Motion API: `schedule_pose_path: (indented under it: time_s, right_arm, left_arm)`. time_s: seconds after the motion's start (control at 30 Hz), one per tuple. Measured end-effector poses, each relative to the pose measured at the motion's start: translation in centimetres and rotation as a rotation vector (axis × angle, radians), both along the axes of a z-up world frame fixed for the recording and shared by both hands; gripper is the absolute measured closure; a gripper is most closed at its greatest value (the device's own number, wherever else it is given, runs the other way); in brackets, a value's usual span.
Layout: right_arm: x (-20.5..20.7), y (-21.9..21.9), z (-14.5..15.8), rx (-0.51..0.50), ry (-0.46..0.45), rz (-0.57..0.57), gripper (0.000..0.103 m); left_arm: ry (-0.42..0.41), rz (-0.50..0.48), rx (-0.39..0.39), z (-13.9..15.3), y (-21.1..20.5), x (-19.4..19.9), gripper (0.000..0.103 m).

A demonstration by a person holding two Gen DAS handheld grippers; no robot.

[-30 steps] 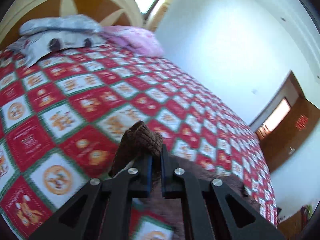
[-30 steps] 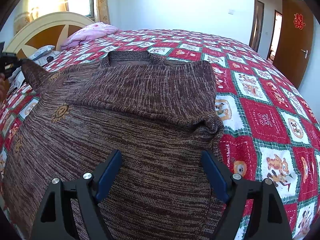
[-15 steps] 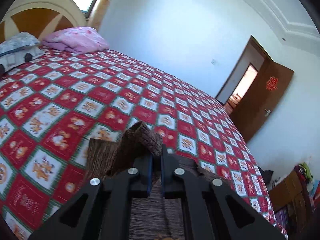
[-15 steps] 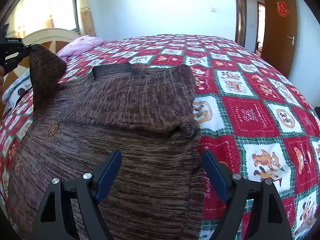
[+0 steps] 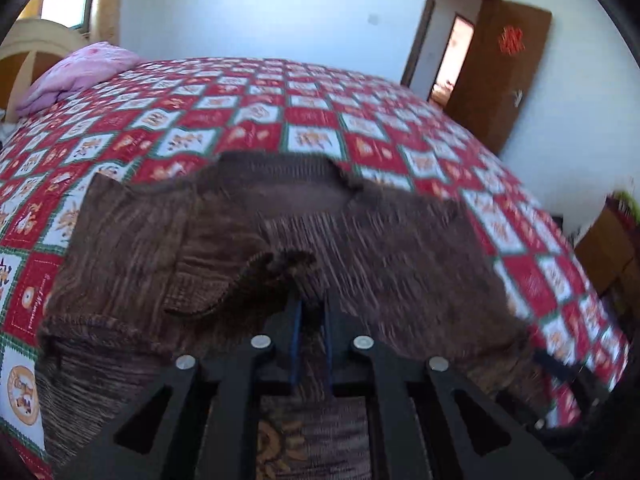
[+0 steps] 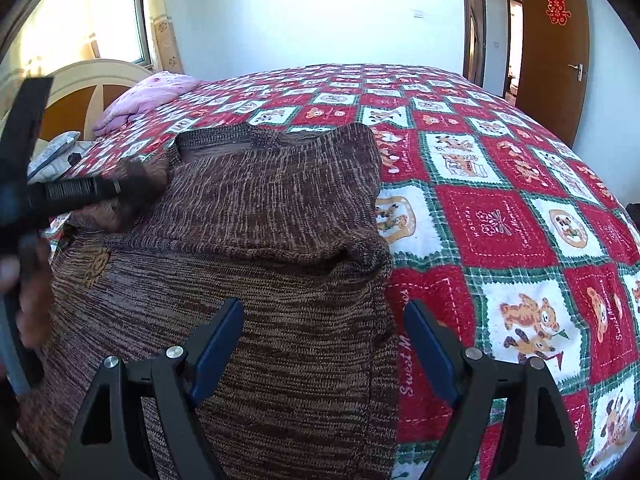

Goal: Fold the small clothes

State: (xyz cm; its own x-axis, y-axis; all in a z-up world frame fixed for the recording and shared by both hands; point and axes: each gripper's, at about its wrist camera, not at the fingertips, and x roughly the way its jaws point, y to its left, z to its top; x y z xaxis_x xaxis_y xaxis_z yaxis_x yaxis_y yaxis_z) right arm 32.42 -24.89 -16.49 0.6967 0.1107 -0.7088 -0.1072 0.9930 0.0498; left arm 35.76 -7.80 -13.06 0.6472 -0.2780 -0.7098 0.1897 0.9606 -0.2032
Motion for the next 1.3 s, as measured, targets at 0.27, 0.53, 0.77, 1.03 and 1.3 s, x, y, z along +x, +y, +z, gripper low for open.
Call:
schedule_pose_path:
  time_s: [0.27, 0.53, 0.77, 1.03, 1.3]
  right_arm:
    - [0.1, 0.2, -0.2, -0.008, 0.015, 0.001, 0.02]
    - [0.1, 0.6, -0.4, -0.025, 0.021, 0.009, 0.02]
    - [0.1, 0.8, -0.5, -0.031, 0.023, 0.021, 0.02]
    - [-1.1, 1.7, 3.5, -0.027, -0.059, 0.022, 0.02]
    - [4.0, 13.2, 7.5, -0.105, -0.044, 0.256, 0.032]
  left_arm:
    - [-0.172, -0.041, 0.11, 2.3, 3.4, -4.2, 0.034]
    - [-0.099, 0.32, 0.487, -0.9, 11.9, 0.3, 0.023]
    - [0.001, 0.327, 0.426, -3.4, 14.4, 1.2, 0.018]
    - [0.007, 0.293, 0.341, -3.9, 15.1, 0.8, 0.007]
    - [-0.017, 0.31, 0.295, -4.2, 15.7, 0.4, 0.002]
